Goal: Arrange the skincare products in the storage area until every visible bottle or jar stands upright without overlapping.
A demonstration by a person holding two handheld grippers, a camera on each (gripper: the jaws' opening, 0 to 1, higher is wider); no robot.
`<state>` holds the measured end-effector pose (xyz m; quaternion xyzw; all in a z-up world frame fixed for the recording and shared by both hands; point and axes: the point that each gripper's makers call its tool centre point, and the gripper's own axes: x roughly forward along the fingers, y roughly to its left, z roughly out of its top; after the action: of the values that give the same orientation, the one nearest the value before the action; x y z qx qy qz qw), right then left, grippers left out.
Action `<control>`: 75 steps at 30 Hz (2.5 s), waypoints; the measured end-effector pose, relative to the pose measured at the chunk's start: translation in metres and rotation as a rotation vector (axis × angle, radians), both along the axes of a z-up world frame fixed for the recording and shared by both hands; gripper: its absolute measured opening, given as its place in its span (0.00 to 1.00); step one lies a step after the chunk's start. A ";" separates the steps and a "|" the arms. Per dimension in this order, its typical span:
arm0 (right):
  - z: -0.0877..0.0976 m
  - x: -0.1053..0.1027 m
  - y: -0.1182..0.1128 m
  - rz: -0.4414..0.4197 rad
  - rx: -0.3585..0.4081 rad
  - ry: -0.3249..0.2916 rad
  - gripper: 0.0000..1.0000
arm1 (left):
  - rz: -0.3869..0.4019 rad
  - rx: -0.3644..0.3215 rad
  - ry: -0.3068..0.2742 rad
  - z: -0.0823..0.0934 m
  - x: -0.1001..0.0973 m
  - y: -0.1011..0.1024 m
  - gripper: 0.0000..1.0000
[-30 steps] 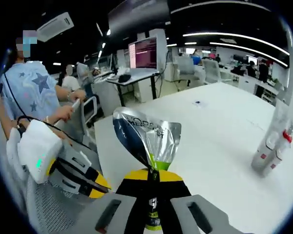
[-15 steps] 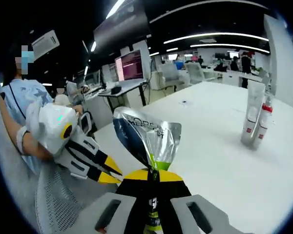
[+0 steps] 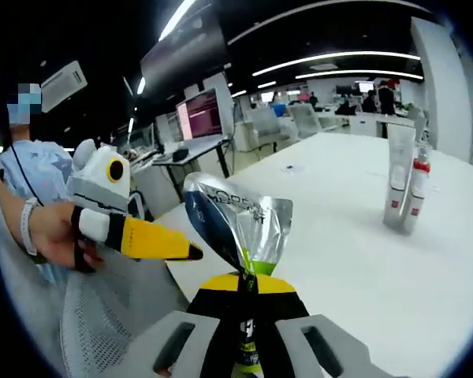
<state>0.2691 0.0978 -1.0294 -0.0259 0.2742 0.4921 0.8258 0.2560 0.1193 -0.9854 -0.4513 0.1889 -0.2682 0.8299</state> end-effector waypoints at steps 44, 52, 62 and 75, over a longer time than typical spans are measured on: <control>0.006 -0.023 0.045 0.232 -0.221 -0.205 0.00 | 0.225 -0.082 0.098 -0.019 0.020 0.044 0.18; 0.012 -0.019 0.041 0.238 -0.201 -0.234 0.07 | 0.218 -0.104 0.114 -0.019 0.017 0.046 0.07; 0.031 -0.010 0.026 0.178 -0.071 -0.121 0.32 | 0.246 -0.136 0.079 -0.009 0.018 0.069 0.05; 0.056 -0.023 0.014 0.257 0.313 0.402 0.54 | -0.126 -0.146 -0.089 0.029 -0.005 0.016 0.05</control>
<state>0.2459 0.1117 -0.9736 0.1657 0.3475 0.6246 0.6795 0.2508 0.1352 -0.9568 -0.4855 0.1595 -0.3526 0.7839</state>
